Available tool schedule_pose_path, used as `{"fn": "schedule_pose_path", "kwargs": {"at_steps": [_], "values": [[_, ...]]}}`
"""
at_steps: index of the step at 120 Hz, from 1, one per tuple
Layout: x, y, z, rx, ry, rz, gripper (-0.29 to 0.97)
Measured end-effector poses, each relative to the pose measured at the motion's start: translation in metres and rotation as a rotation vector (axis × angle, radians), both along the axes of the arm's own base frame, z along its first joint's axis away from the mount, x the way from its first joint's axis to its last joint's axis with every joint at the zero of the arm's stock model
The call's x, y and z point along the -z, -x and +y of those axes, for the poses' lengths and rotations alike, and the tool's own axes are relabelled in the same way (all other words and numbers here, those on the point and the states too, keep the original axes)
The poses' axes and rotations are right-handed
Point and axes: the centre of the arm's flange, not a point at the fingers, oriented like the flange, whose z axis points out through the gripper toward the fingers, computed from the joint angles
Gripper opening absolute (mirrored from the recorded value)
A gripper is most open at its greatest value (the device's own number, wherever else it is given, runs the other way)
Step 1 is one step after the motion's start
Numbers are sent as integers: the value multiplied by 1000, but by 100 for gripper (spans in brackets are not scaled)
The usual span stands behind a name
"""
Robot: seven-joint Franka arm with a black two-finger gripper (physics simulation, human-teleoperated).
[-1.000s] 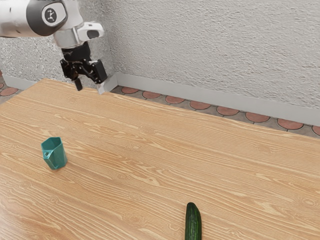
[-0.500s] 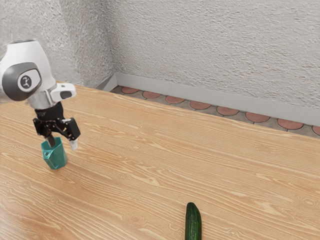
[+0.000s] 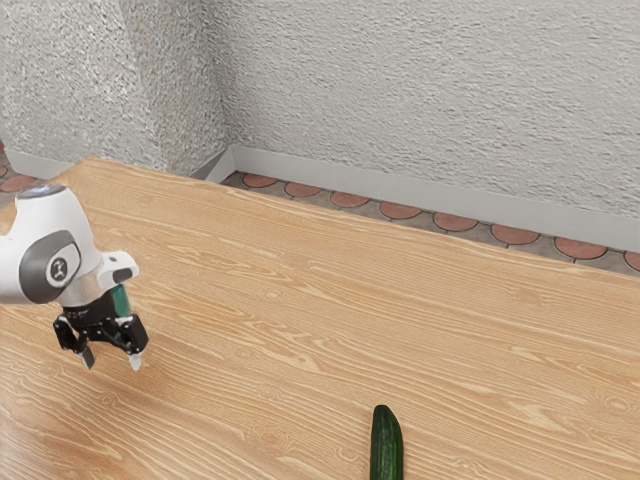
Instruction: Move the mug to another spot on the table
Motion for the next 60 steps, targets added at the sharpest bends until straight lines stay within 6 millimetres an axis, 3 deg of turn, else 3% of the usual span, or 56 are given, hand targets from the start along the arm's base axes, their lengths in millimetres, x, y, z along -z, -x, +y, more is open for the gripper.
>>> {"fn": "schedule_pose_path", "kwargs": {"at_steps": [25,47,60], "values": [[21,-5,27,-14,-89,-91,62],[16,-12,47,-25,-153,-198,59],[24,-13,51,-24,-165,-213,56]]}}
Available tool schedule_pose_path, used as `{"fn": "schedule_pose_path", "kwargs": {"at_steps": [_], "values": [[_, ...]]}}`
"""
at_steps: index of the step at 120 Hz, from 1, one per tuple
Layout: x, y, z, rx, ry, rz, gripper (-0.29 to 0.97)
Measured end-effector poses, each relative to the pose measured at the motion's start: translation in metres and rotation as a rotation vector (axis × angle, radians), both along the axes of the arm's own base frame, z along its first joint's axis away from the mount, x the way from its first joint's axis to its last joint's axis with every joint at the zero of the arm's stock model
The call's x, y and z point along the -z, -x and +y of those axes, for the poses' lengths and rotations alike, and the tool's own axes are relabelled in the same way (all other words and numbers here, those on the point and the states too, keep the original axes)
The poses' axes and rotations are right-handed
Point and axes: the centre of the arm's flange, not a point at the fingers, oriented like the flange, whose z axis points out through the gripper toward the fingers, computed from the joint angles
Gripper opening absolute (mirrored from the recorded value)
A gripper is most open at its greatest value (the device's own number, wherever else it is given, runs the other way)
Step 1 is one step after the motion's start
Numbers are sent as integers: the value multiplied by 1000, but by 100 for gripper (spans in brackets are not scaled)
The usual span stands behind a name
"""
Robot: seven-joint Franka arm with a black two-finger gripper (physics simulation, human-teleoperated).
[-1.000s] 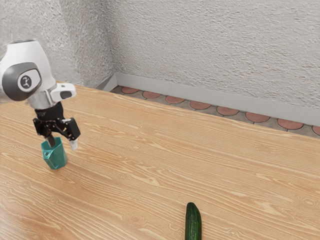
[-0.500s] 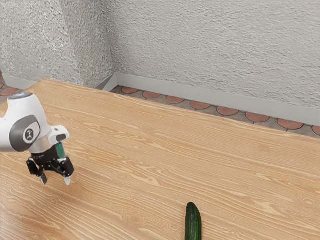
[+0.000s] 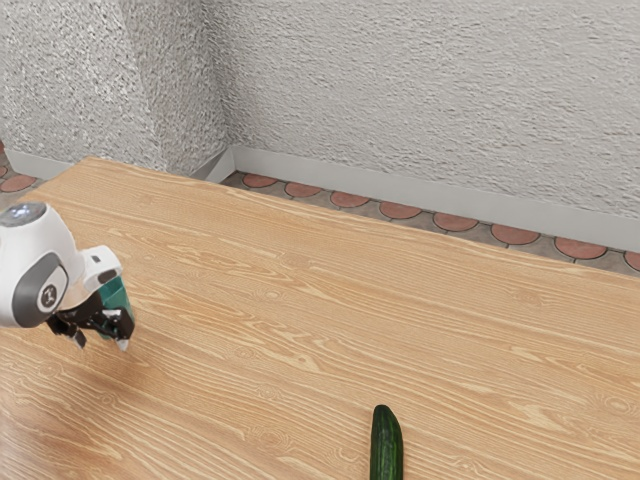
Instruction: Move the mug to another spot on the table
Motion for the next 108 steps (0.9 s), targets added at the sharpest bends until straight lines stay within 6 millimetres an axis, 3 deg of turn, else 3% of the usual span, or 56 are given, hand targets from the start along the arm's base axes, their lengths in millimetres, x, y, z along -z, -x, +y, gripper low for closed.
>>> {"fn": "schedule_pose_path", "kwargs": {"at_steps": [39,63,87,108], "values": [[-4,-7,3,12,-30,-69,42],[-4,5,15,-18,-28,-62,40],[10,6,27,-39,-35,-69,39],[9,2,35,-46,-51,-102,39]]}}
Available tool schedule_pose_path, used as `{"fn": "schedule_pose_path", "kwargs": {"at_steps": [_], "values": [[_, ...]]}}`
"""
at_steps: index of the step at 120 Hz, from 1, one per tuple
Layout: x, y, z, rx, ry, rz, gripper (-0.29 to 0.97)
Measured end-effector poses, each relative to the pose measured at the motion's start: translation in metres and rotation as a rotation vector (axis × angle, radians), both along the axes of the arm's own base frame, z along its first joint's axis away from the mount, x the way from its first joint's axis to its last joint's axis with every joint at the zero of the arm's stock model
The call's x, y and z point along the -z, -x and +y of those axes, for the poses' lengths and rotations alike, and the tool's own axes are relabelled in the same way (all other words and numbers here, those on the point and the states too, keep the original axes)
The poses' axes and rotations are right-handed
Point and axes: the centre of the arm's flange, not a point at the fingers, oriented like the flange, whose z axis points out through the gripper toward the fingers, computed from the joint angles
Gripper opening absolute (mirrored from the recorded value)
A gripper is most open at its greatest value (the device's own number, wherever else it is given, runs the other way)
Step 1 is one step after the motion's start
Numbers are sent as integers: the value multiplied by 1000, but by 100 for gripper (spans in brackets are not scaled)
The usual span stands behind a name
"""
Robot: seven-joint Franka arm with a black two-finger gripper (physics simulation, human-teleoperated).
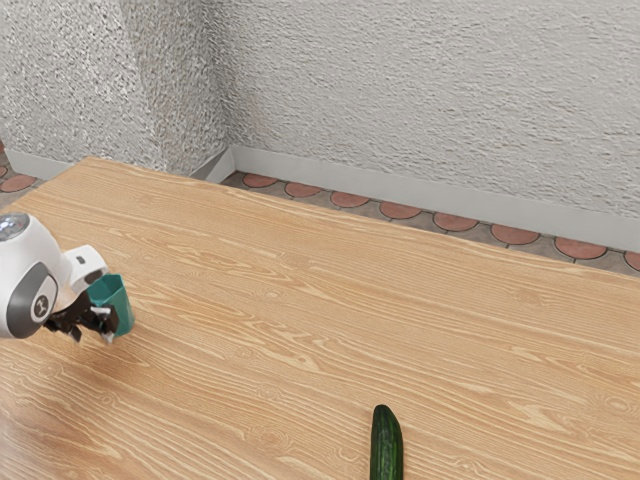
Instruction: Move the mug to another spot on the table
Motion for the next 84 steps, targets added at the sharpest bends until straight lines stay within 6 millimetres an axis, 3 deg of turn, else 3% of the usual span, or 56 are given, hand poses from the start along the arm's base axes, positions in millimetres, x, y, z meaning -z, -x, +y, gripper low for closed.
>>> {"fn": "schedule_pose_path", "kwargs": {"at_steps": [44,84], "values": [[1,-16,-18,53,-12,-23,36],[3,-10,-4,17,-11,-26,32]]}}
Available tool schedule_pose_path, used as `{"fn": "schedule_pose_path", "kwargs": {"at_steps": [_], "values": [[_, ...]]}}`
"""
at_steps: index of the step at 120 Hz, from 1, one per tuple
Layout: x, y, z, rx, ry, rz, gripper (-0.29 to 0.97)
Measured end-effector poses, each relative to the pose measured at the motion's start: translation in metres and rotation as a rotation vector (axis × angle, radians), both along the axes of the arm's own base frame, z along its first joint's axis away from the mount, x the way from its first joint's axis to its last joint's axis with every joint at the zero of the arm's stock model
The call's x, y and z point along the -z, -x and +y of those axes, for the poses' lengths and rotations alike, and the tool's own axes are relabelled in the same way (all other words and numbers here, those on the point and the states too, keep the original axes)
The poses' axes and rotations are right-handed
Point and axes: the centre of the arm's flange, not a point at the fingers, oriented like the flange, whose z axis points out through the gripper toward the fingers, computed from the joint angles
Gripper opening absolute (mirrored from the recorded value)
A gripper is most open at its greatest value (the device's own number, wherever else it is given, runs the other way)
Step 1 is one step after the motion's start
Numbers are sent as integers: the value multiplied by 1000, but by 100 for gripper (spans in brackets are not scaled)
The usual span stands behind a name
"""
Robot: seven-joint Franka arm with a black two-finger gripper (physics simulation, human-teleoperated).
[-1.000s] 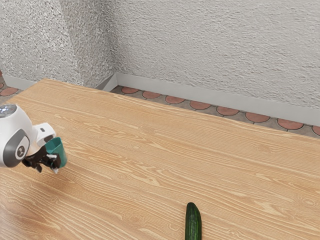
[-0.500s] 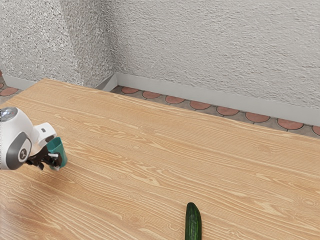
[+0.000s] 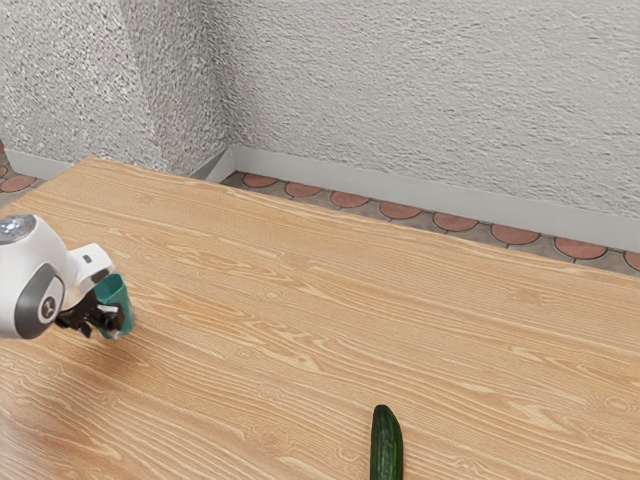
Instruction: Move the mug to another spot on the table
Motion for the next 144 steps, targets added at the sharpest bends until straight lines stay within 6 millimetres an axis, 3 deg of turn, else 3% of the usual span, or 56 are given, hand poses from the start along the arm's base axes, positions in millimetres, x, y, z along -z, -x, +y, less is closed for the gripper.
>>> {"fn": "schedule_pose_path", "kwargs": {"at_steps": [35,144], "values": [[3,-6,3,-3,-10,-23,23],[-18,-13,12,2,-75,-158,-1]]}}
